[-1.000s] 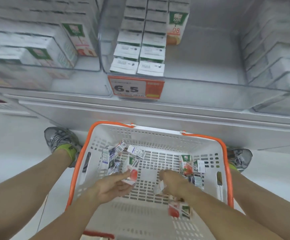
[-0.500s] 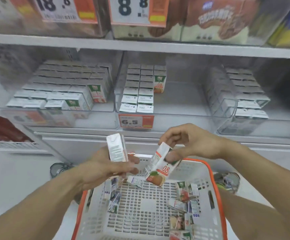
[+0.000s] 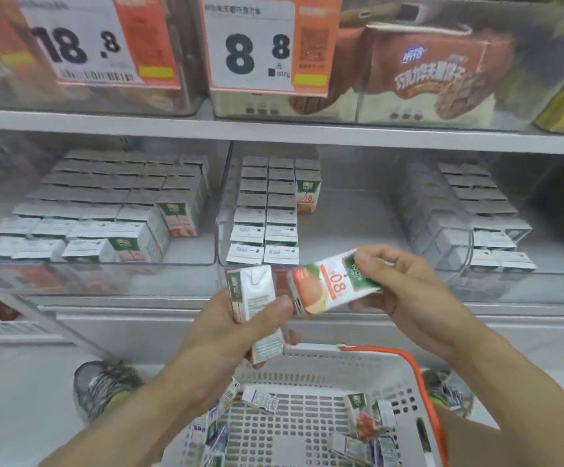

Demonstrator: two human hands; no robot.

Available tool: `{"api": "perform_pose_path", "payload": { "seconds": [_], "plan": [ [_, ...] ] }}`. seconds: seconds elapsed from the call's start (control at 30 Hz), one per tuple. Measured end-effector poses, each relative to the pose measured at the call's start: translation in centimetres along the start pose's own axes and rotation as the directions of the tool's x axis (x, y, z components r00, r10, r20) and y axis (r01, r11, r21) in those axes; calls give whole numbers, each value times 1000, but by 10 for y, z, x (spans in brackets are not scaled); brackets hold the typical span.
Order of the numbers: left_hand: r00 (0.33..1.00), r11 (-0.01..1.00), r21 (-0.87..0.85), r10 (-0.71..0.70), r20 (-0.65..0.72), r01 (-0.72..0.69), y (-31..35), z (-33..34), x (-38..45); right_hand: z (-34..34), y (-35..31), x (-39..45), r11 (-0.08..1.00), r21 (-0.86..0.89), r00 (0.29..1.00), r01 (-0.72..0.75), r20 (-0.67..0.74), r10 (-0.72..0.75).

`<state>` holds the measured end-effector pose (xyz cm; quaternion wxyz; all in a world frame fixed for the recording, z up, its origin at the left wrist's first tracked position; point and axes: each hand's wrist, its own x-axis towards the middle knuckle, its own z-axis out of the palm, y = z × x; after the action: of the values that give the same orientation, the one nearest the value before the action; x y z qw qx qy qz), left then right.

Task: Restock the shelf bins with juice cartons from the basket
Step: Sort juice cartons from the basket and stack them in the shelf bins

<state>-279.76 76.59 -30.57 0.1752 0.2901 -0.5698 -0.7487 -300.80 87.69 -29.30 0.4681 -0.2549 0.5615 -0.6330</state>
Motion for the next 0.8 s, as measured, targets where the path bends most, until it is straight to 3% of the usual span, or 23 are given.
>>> {"api": "perform_pose_path", "payload": {
  "seconds": [0.2,0.3,0.4,0.47,0.53,0.6,0.67,0.73,0.8],
  "plan": [
    [955,1000,-8,-11,-297,9,-13,9,7,28,-3,6,997,-72,1000,31,5,-31],
    [952,999,14,37,-304,-35,-10,10,9,37,-7,7,984,-166,996,70,-50,-79],
    [959,996,20,84,-271,-82,-3,8,8,39,-16,11,979,-130,975,158,-134,-175],
    [957,997,-1,80,-279,-83,0,7,8,37,-25,18,964,-120,940,237,-223,-259],
    [955,996,-44,66,-290,-83,-1,4,8,30,-33,34,922,-229,887,313,-277,-370],
    [956,993,-73,67,-285,-91,-2,1,8,20,-39,58,821,-447,830,355,-253,-497],
    [963,994,-54,82,-257,-99,-2,-1,6,10,-44,89,586,-752,800,301,-135,-584],
    [968,994,-27,101,-231,-110,-2,-4,6,8,-43,119,366,-906,837,215,-22,-547],
    [969,992,-4,119,-216,-123,-3,-6,6,9,-34,148,281,-951,912,125,-1,-410]
  ]
}}
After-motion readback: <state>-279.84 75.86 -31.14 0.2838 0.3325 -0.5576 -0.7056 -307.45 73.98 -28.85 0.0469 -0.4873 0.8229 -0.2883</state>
